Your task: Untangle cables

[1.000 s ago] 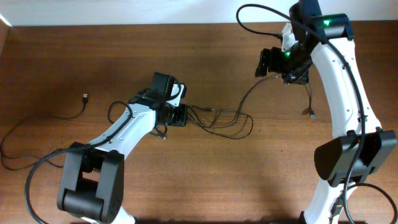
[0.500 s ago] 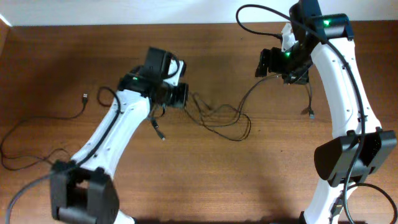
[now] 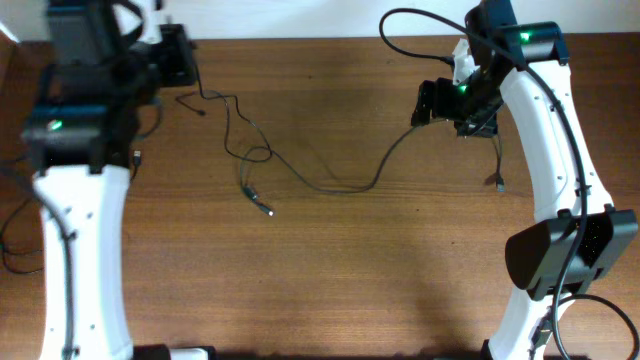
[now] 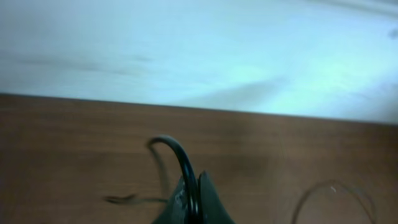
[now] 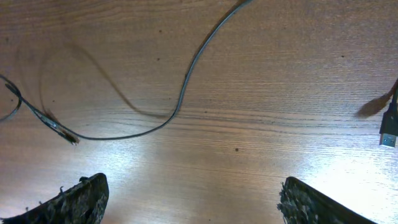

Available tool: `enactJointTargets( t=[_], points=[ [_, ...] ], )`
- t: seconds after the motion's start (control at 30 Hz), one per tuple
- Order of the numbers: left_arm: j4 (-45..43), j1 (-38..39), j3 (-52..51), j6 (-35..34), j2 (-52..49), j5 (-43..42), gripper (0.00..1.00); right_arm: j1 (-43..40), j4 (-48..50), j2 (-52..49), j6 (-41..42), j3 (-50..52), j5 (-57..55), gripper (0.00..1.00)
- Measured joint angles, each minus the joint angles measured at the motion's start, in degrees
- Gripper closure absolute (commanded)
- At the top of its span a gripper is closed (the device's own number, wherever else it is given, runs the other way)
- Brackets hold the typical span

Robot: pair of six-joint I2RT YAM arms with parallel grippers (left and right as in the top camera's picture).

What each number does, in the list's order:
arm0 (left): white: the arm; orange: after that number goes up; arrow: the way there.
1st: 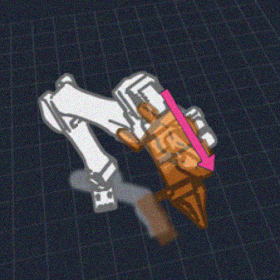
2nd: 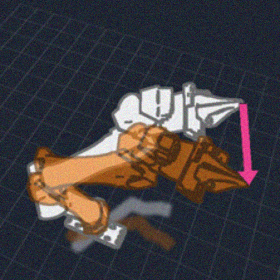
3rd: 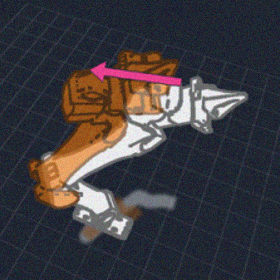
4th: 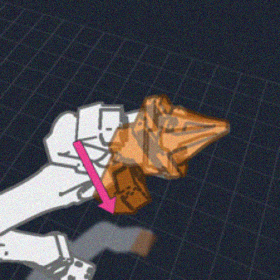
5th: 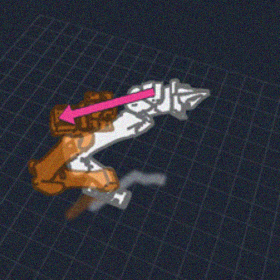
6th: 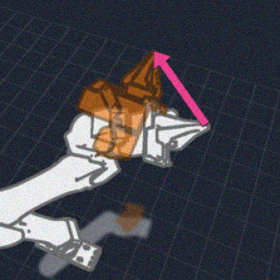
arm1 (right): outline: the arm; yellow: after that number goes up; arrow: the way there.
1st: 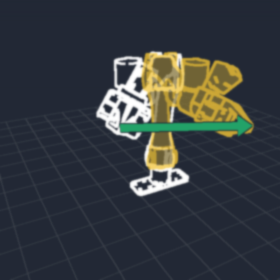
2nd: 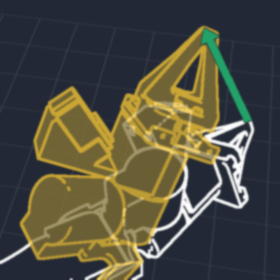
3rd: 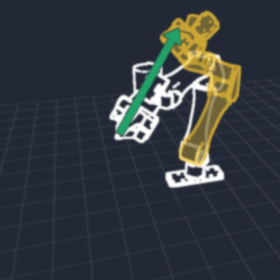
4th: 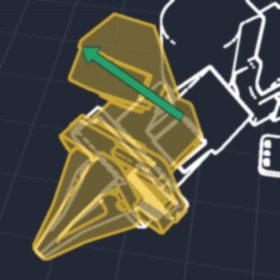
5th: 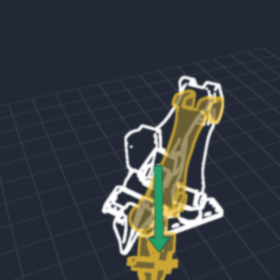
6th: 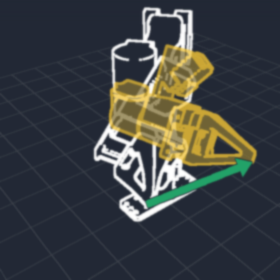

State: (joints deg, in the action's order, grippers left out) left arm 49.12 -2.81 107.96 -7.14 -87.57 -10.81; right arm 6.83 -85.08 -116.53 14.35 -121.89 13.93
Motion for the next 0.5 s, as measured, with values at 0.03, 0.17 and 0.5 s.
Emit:
enactJointTargets(
  t=[0.03, 0.17, 0.5],
  points=[
    [1.7, -2.6, 0.2, 0.1, 1.4, 1.4, 1.00, 0.0, 0.0, 0.0, 0.0, 0.0, 0.0, 0.11],
    [8.8, -7.0, 0.7, 0.1, 2.4, 6.0, 1.00, 0.0, 0.0, 0.0, 0.0, 0.0, 0.0, 0.11],
    [16.0, -7.5, 0.7, 0.1, -0.2, 7.6, 1.00, 10.7, 6.5, -2.2, -4.4, -0.1, 1.6, 0.11]
  ],
)
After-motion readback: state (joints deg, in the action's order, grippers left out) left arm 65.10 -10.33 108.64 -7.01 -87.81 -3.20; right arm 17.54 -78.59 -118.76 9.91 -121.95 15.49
